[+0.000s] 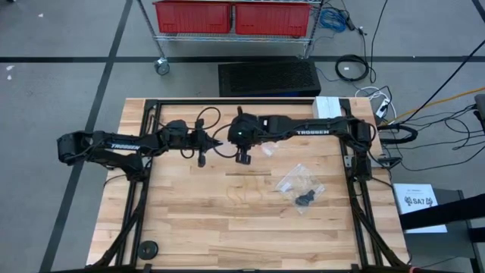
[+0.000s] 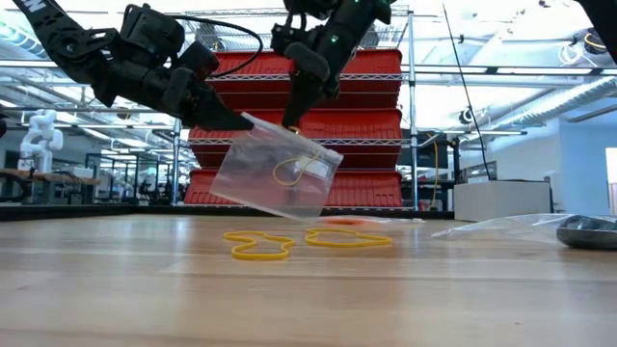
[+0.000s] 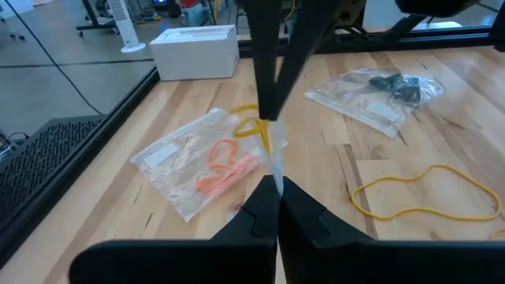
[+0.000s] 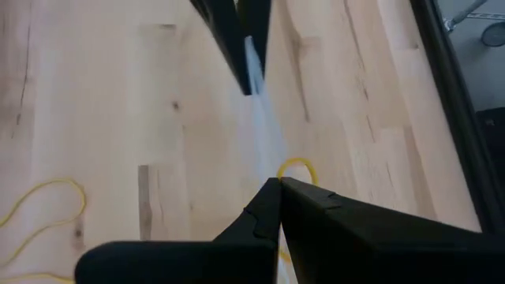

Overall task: Sort rubber bands
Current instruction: Put the yellow rubber band into the open transparent zip bag

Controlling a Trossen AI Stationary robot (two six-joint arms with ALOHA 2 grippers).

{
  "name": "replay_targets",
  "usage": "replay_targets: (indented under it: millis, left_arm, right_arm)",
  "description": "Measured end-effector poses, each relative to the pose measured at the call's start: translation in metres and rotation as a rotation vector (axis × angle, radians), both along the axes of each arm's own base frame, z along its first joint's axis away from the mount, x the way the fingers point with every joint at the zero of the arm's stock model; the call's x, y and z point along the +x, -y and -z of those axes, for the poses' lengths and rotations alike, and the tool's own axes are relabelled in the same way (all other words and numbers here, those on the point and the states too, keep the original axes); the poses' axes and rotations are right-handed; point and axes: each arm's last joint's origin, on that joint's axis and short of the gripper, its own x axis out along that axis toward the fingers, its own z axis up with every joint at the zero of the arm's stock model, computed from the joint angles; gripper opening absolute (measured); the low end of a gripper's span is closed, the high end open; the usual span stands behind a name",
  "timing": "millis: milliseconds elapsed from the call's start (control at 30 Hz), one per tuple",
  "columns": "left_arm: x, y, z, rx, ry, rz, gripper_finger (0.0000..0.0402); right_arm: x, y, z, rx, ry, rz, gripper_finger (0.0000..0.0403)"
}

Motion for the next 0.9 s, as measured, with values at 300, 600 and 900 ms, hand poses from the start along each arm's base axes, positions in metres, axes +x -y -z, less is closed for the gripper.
replay_targets:
  millis: [300, 600, 900]
  left_arm:
    - [0.000, 0.000, 0.000, 0.000, 0.001, 0.000, 0.0002]
    - [0.000, 0.000, -0.001, 0.004, 0.012, -0.001, 0.0002]
    - [0.000, -0.001, -0.002, 0.000, 0.021, -0.043, 0.0002]
  right_arm:
    - [0.005, 0.000, 0.010, 0.021, -0.012, -0.015, 0.0000]
    - [0.013, 0.002, 0.028, 0.070, -0.029, 0.047, 0.0004]
    - [0.016, -0.004, 0.025, 0.076, 0.016, 0.045, 0.0090]
